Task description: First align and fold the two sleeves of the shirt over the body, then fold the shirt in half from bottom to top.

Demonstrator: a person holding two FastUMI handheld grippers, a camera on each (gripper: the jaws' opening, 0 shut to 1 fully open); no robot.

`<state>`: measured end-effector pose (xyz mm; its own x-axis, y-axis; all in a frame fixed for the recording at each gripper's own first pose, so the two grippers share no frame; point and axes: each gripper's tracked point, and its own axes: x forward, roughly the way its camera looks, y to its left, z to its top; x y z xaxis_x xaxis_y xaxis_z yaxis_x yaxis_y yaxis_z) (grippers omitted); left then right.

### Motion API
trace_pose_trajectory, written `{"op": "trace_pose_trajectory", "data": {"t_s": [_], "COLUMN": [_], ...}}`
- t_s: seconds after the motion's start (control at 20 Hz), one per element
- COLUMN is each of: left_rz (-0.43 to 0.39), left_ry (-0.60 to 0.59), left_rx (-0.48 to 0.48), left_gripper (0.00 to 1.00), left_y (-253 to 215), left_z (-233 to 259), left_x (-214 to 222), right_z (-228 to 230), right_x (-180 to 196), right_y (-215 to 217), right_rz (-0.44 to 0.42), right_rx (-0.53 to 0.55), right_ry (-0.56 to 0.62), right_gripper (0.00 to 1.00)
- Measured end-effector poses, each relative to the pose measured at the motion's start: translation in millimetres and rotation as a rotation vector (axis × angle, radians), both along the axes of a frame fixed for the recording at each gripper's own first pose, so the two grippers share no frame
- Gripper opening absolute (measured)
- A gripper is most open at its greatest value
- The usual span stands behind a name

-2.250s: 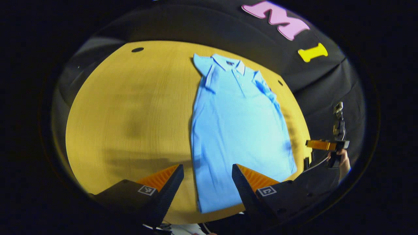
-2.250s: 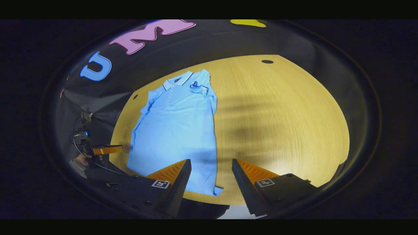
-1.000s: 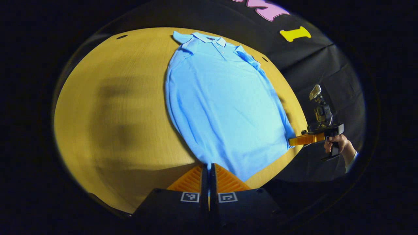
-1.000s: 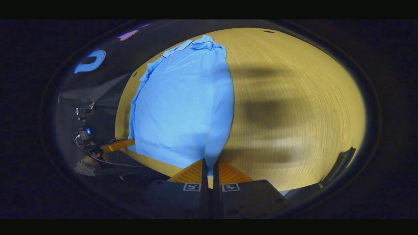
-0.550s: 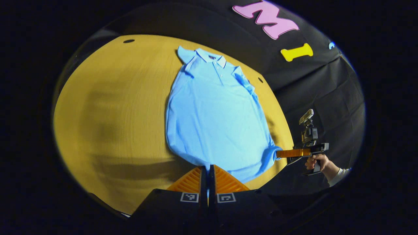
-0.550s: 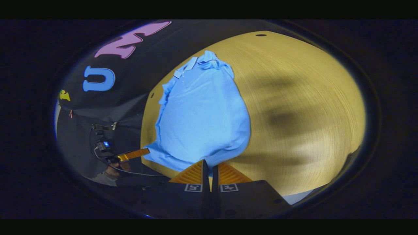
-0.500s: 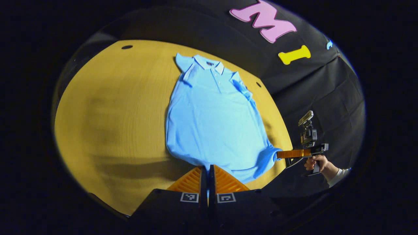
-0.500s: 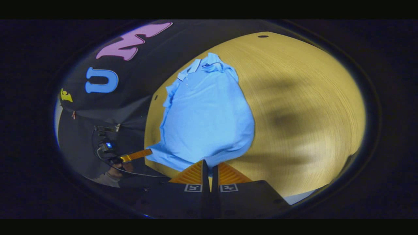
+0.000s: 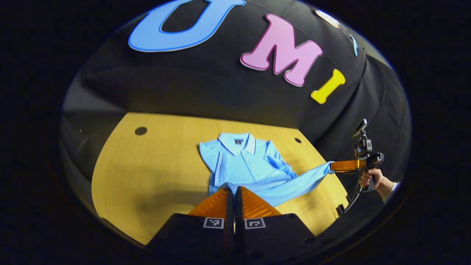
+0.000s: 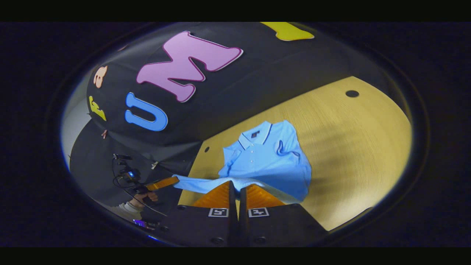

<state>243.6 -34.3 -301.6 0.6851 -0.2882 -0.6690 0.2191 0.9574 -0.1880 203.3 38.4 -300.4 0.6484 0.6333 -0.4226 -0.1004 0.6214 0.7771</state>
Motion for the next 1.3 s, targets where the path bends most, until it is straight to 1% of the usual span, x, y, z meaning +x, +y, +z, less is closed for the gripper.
{"op": "trace_pose_trajectory", "data": {"t_s": [0.05, 0.2, 0.3, 0.35, 0.4, 0.45, 0.55, 0.6, 0.7, 0.75, 0.8, 0.85, 0.95, 1.0, 1.15, 1.3], "left_rz": [0.019, 0.1, 0.164, 0.196, 0.226, 0.258, 0.288, 0.283, 0.277, 0.282, 0.295, 0.302, 0.318, 0.316, 0.261, 0.214], "left_ry": [-0.03, -0.084, -0.101, -0.092, -0.074, -0.054, -0.019, 0.003, 0.066, 0.108, 0.135, 0.143, 0.131, 0.115, 0.007, -0.1], "left_rx": [0.021, 0.07, 0.108, 0.122, 0.121, 0.119, 0.124, 0.153, 0.253, 0.278, 0.281, 0.264, 0.25, 0.251, 0.305, 0.307], "left_gripper": [0.06, 0.06, 0.06, 0.06, 0.06, 0.06, 0.06, 0.06, 0.07, 0.11, 0.18, 0.39, 0.79, 0.99, 0.97, 0.98], "left_y": [3, 12, 20, 24, 26, 26, 25, 24, 24, 24, 23, 22, 21, 21, 22, 2], "left_z": [4, 3, -16, -27, -41, -56, -89, -107, -145, -162, -172, -175, -170, -157, -111, -57], "left_x": [26, 102, 153, 169, 186, 197, 225, 231, 231, 227, 224, 220, 216, 213, 200, 172], "right_z": [2, -6, -26, -40, -59, -80, -119, -138, -166, -178, -179, -180, -180, -171, -129, -62], "right_x": [29, 117, 169, 190, 207, 224, 237, 240, 247, 251, 247, 244, 238, 234, 224, 209], "right_y": [-2, 1, 5, 5, 6, 5, -1, -1, 4, 3, 1, 0, -2, -7, -17, -24], "right_rz": [-0.004, 0.012, 0.01, 0.008, 0.001, -0.009, -0.031, -0.036, -0.047, -0.053, -0.051, -0.042, -0.023, -0.015, -0.021, -0.069], "right_rx": [-0.02, -0.094, -0.149, -0.179, -0.207, -0.244, -0.317, -0.324, -0.36, -0.39, -0.393, -0.396, -0.432, -0.445, -0.512, -0.601], "right_ry": [-0.032, -0.106, -0.127, -0.122, -0.11, -0.096, -0.053, -0.017, 0.035, 0.047, 0.058, 0.066, 0.045, 0.026, -0.085, -0.239], "right_gripper": [0.05, 0.05, 0.05, 0.0, 0.05, 0.05, 0.05, 0.05, 0.05, 0.05, 0.08, 0.38, 0.98, 0.98, 0.98, 0.98]}}
